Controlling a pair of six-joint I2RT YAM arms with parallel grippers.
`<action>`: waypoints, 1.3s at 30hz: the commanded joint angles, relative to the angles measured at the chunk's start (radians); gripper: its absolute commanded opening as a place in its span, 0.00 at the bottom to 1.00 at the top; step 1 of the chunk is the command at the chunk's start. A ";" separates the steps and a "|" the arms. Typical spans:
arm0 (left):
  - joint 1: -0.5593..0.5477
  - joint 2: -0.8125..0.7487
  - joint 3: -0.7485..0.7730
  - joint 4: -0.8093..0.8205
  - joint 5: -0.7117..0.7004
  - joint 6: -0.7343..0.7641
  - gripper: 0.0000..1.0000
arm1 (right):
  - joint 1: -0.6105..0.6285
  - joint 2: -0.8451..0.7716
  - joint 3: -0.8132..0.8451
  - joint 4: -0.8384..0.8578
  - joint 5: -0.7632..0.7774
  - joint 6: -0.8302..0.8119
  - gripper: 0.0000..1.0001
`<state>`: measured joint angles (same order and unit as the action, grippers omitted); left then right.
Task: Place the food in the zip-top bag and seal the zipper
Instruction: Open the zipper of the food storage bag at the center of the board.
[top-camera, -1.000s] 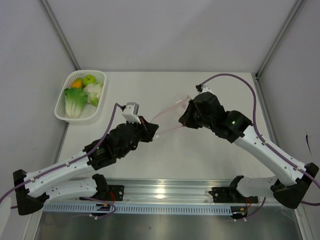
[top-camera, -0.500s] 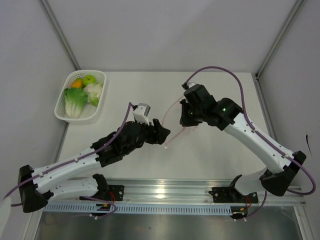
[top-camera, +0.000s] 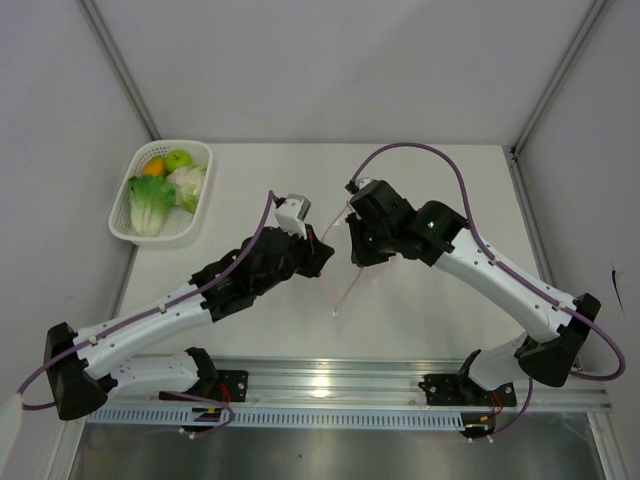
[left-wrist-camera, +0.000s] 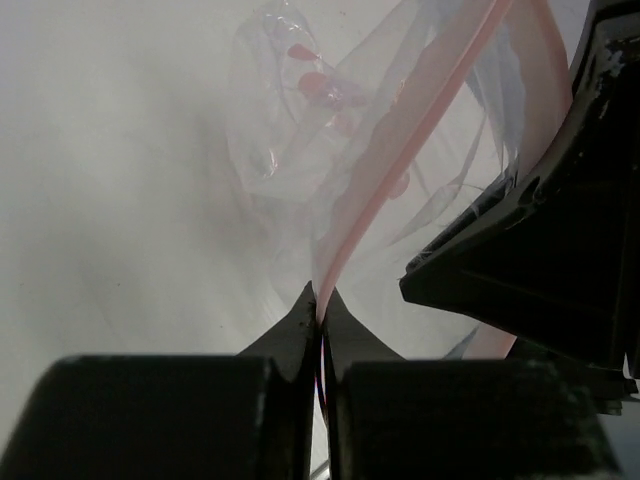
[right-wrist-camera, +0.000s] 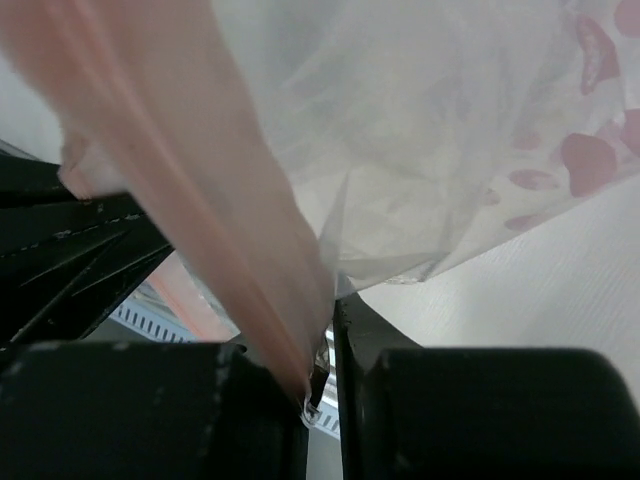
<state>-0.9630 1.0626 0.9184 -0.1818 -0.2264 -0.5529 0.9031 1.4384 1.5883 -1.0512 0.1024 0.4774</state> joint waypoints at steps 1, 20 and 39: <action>0.009 -0.007 0.004 0.015 0.030 -0.013 0.01 | 0.003 -0.007 0.032 -0.029 0.089 0.010 0.14; 0.196 -0.021 -0.006 -0.105 -0.087 -0.047 0.01 | -0.006 0.172 0.151 0.025 0.444 -0.005 0.00; 0.310 0.318 0.229 -0.002 0.246 0.024 0.03 | 0.008 0.272 0.233 0.135 0.594 -0.048 0.00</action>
<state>-0.6586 1.3468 1.0866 -0.2379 -0.0883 -0.5484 0.9001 1.7077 1.7687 -0.8711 0.5705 0.4316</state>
